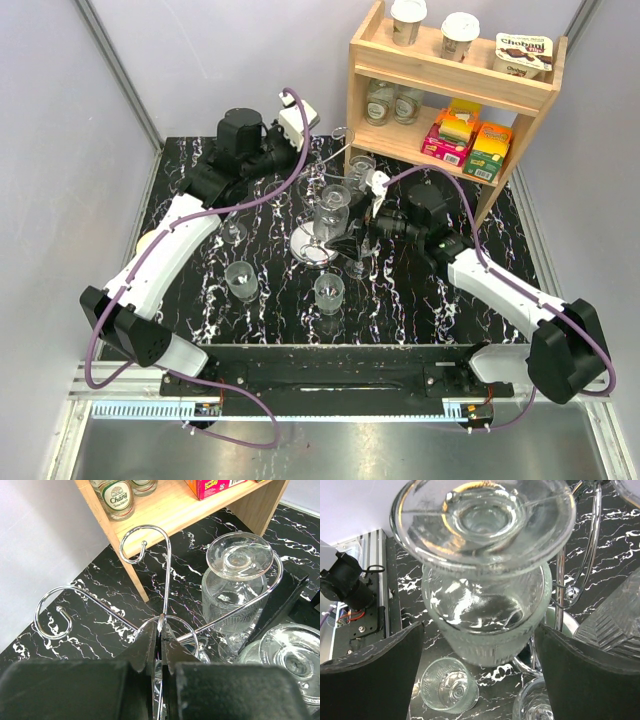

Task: Place the wine glass upside down on the wine glass rack
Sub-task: Turn the wine glass upside down at the wine rack.

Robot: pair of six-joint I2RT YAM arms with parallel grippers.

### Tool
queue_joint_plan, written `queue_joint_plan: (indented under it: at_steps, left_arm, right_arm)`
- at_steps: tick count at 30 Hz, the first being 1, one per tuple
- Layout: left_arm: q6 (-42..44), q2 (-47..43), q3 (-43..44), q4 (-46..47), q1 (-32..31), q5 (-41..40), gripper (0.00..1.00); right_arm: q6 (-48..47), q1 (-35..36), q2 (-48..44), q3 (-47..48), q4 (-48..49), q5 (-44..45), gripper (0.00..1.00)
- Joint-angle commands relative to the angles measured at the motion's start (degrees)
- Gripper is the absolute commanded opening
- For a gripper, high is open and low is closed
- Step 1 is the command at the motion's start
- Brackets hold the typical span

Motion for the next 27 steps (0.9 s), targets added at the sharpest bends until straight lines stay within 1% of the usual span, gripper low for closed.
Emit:
queue_joint_plan:
  at_steps: [1, 4, 9, 12, 14, 19, 23, 24, 27]
  left_arm:
    - [-1.2, 0.8, 1.4, 2.0, 0.2, -2.3, 0.0]
    - [-2.1, 0.6, 1.2, 2.1, 0.2, -4.1, 0.0]
    - [-5.1, -0.8, -1.0, 4.3, 0.2, -10.0, 0.0]
    - [-6.9, -1.9, -2.1, 5.4, 0.2, -13.3, 0.0]
    - [-8.2, -2.4, -2.8, 5.9, 0.2, -15.3, 0.0]
    - [-11.2, -2.9, -3.8, 7.0, 0.0, -16.3, 0.0]
    - [-13.0, -1.9, -3.9, 7.6, -0.8, -18.1, 0.0]
    - [-15.2, -1.4, -3.8, 7.6, -0.9, -19.7, 0.0]
    - [-17.3, -0.4, -2.9, 7.6, -1.7, -21.9, 0.0]
  right_arm:
    - [-3.6, 0.6, -1.4, 3.5, -3.4, 1.2, 0.96]
    - [-5.3, 0.5, -2.6, 4.9, -8.0, 1.3, 0.99]
    - [-9.4, 0.5, -4.3, 6.8, -15.5, 2.3, 0.99]
    - [-11.7, 0.6, -5.1, 8.0, -20.7, 4.4, 0.99]
    - [-13.2, 0.6, -5.8, 8.3, -22.4, 6.3, 0.99]
    - [-15.2, 0.5, -7.4, 8.9, -25.5, 9.5, 0.99]
    - [-15.7, 0.4, -7.9, 9.4, -27.4, 10.4, 0.99]
    - [-15.8, 0.5, -8.0, 9.5, -27.6, 10.6, 0.99]
    - [-16.6, 0.5, -8.0, 10.3, -28.7, 11.5, 0.99]
